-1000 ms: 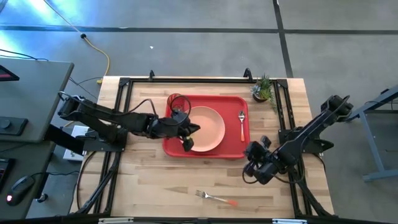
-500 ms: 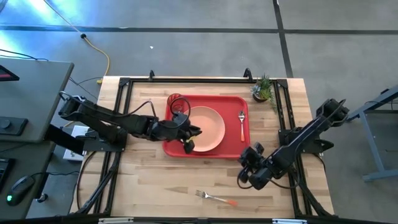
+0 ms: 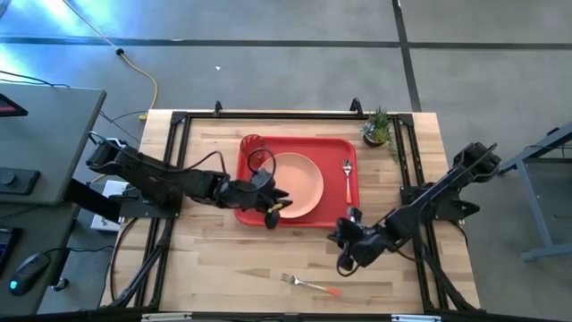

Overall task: Pick and place plate/cup/fork/spoon on tray
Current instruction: Put the orange fork on the red tray to the right of the orange plate

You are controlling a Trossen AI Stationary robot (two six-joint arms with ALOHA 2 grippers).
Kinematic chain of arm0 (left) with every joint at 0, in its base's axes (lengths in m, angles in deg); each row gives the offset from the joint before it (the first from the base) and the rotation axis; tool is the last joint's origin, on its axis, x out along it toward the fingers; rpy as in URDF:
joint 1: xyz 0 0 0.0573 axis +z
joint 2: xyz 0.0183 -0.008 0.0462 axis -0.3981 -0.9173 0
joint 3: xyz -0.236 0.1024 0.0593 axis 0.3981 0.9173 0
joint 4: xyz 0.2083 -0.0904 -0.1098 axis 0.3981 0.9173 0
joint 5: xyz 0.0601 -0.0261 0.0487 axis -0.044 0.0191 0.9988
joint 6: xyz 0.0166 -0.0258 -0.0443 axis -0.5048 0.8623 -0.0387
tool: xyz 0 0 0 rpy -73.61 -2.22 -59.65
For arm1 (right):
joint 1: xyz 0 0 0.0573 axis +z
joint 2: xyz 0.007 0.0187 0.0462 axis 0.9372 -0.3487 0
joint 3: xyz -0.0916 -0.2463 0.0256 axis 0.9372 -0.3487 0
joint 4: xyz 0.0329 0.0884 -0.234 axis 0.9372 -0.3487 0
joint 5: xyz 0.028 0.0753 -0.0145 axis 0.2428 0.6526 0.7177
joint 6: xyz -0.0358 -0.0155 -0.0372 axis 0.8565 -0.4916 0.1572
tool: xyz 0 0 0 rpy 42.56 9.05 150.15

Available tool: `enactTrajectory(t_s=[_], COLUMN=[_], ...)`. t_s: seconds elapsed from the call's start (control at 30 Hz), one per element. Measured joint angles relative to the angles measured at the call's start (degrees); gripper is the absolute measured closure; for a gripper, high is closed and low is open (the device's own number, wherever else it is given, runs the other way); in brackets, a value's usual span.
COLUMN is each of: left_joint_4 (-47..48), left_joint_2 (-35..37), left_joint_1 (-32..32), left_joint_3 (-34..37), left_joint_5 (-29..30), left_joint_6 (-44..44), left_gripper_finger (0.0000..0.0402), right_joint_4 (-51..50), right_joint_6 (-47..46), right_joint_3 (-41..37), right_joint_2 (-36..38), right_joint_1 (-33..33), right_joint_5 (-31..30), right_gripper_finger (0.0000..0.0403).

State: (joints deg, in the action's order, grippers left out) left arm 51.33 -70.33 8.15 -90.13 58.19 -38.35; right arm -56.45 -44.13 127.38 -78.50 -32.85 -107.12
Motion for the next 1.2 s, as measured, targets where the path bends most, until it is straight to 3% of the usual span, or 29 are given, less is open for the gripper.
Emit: enactTrajectory(t_s=[0.07,0.2,0.37,0.6,0.7,0.83,1.03,1.2], left_joint_4=[-0.2,2.1,4.3,10.8,11.6,12.5,14.1,17.2], left_joint_2=[0.0,0.0,-0.8,-0.2,1.1,2.8,5.7,8.5], left_joint_1=[-0.4,-0.6,-1.6,-1.9,-0.3,1.0,1.3,1.5], left_joint_3=[-0.1,-0.1,-0.1,0.0,-0.1,0.0,-0.1,-0.1], left_joint_5=[0.4,4.7,1.7,0.1,-1.6,-3.8,-3.6,-3.7], left_joint_6=[1.4,9.3,9.9,4.7,1.7,-4.4,-12.6,-15.4], left_gripper_finger=[0.0268,0.0279,0.0299,0.0302,0.0302,0.0302,0.0302,0.0302], right_joint_4=[2.5,3.7,4.0,3.3,-0.7,-11.5,-23.5,-23.6], right_joint_6=[0.6,-11.9,-19.9,-30.0,-31.3,-31.3,-32.7,-34.6], right_joint_3=[0.0,0.0,0.1,4.7,8.9,15.4,25.4,27.7], right_joint_2=[0.0,-0.6,-5.8,-15.4,-19.2,-23.6,-27.2,-27.3], right_joint_1=[-0.7,-2.3,-1.7,2.1,2.9,1.8,1.6,1.6], right_joint_5=[0.4,1.2,1.7,2.9,3.1,9.2,11.5,11.4], right_gripper_finger=[0.0402,0.0402,0.0403,0.0403,0.0403,0.0403,0.0403,0.0402])
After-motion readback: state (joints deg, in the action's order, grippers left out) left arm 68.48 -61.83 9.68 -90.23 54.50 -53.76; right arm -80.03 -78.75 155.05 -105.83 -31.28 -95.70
